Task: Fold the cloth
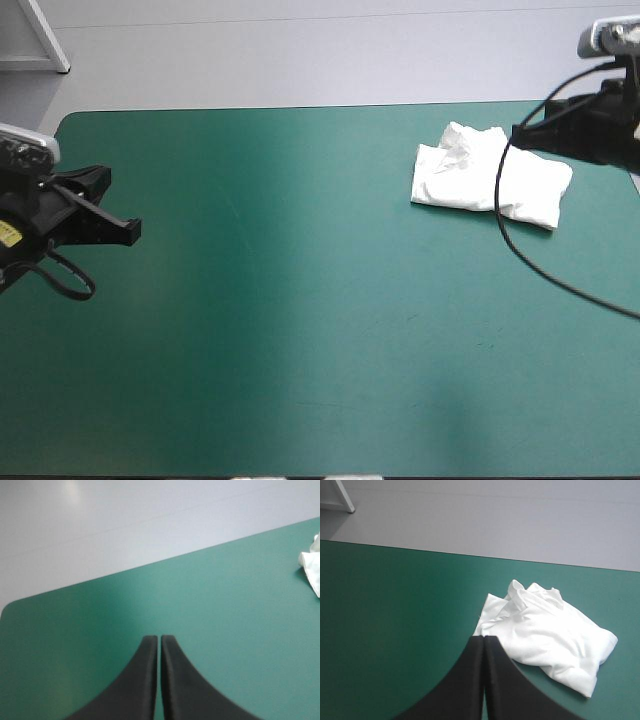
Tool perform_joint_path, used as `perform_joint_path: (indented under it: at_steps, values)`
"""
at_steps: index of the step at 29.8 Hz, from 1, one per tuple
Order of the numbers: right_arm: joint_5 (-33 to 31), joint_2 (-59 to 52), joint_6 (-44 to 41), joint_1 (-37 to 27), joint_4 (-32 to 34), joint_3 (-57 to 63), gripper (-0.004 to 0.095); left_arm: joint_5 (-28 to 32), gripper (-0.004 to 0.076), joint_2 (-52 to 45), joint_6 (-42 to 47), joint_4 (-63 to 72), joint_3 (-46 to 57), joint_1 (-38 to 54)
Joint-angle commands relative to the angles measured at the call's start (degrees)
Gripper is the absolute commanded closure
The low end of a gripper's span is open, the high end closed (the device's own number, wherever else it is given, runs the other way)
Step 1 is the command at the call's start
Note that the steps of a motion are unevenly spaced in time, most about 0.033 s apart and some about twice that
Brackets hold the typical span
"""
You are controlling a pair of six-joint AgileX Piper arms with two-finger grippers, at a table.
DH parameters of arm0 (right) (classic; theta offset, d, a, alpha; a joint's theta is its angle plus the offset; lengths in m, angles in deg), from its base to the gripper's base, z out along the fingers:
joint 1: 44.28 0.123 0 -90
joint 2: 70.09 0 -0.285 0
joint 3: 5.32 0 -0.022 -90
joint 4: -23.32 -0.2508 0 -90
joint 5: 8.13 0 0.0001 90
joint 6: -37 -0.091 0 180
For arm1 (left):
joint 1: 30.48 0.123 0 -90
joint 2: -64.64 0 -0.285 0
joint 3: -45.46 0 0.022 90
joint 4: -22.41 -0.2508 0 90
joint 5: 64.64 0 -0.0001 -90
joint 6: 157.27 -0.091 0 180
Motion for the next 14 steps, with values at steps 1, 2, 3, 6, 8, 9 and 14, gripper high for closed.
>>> perform_joint_path:
  at_steps: [1, 2, 3, 6, 8, 9, 14]
  values:
    - [13.16, -10.82, 0.62, 2.7, 0.97, 12.2, 0.0925, 4.49, 0.0703, -6.07, -0.55, 1.04, 0.98, -0.07]
    - [16.04, -13.93, 0.62, 2.81, 0.27, 17.12, 0.0925, 4.9, 0.0703, -8.06, -1.38, 1.04, 2.35, -0.07]
    - [18.26, -16.43, 0.91, 2.81, -0.18, 21.08, 0.0925, 5.19, 0.0703, -9.7, -2.17, 1.04, 3.65, -0.07]
    - [25.74, -25.18, 3.34, 2.81, -0.8, 35.63, 0.0925, 6.75, 0.0703, -15.96, -4.32, 1.81, 9.79, -0.07]
    - [29.1, -29.71, 6.89, 2.81, -2.21, 44.54, 0.0925, 7.97, 0.0703, -19.64, -4.69, 2.56, 14.39, -0.07]
    - [30.43, -32.49, 8.25, 2.81, -3.24, 48.61, 0.0925, 8.6, 0.0703, -21.56, -4.69, 2.56, 17.17, -0.07]
    - [34.81, -42.76, 10.27, 2.81, -4.85, 64.84, 0.0925, 9.58, 0.0703, -29.77, -4.56, 2.96, 32.68, -0.07]
